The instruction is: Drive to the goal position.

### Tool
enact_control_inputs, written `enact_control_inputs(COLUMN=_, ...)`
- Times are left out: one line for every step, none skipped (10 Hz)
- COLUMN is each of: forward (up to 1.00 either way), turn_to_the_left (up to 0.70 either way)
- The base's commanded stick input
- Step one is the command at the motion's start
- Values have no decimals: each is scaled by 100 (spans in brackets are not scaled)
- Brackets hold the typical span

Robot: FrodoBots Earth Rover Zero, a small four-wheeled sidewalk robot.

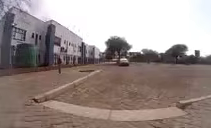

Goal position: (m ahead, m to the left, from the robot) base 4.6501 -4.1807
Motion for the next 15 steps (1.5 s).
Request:
enact_control_inputs(forward=70, turn_to_the_left=-27)
enact_control_inputs(forward=70, turn_to_the_left=-27)
enact_control_inputs(forward=70, turn_to_the_left=-27)
enact_control_inputs(forward=70, turn_to_the_left=0)
enact_control_inputs(forward=70, turn_to_the_left=0)
enact_control_inputs(forward=70, turn_to_the_left=0)
enact_control_inputs(forward=70, turn_to_the_left=0)
enact_control_inputs(forward=70, turn_to_the_left=0)
enact_control_inputs(forward=70, turn_to_the_left=0)
enact_control_inputs(forward=70, turn_to_the_left=0)
enact_control_inputs(forward=70, turn_to_the_left=0)
enact_control_inputs(forward=70, turn_to_the_left=0)
enact_control_inputs(forward=70, turn_to_the_left=-20)
enact_control_inputs(forward=70, turn_to_the_left=-8)
enact_control_inputs(forward=70, turn_to_the_left=-27)
